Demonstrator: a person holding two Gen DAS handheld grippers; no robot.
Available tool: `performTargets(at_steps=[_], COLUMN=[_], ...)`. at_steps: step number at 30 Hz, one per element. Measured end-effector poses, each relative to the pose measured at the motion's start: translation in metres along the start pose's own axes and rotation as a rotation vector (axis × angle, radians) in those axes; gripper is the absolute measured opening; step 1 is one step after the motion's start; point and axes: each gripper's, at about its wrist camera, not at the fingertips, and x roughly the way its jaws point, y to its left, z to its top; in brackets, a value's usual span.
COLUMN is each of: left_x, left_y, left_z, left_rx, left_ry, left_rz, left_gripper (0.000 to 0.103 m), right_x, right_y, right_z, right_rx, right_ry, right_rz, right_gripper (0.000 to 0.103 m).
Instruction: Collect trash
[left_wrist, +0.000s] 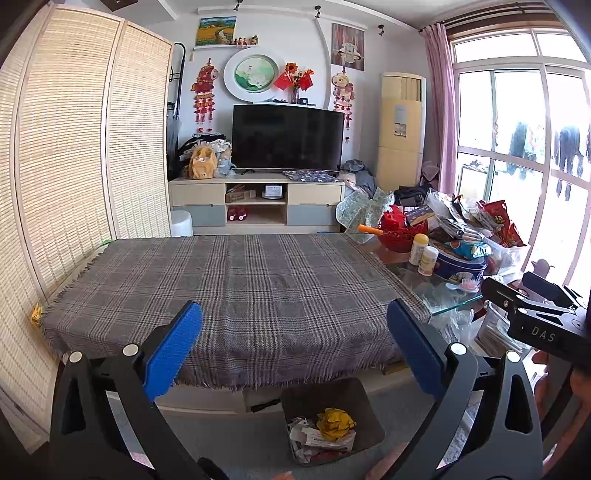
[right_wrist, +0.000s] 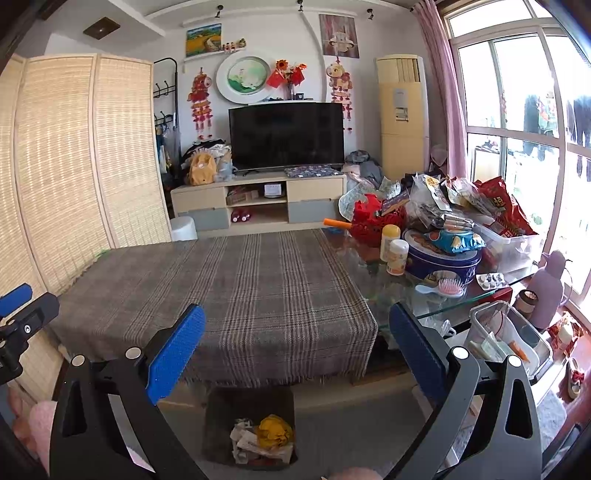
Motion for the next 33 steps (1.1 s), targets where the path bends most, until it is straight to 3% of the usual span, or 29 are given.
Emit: performTargets(at_steps=[33], left_x=[0.0037], left_y=[0.0028], left_z=[0.0], left_rx=[-0.01], left_ry=[0.002], left_rz=[0.019], left_gripper=[0.095], right_x=[0.007], right_y=[0.0009], right_z=[0.0007], right_rx=[-0.005], right_ry=[0.016], right_rz=[0.007], right_gripper=[0.1])
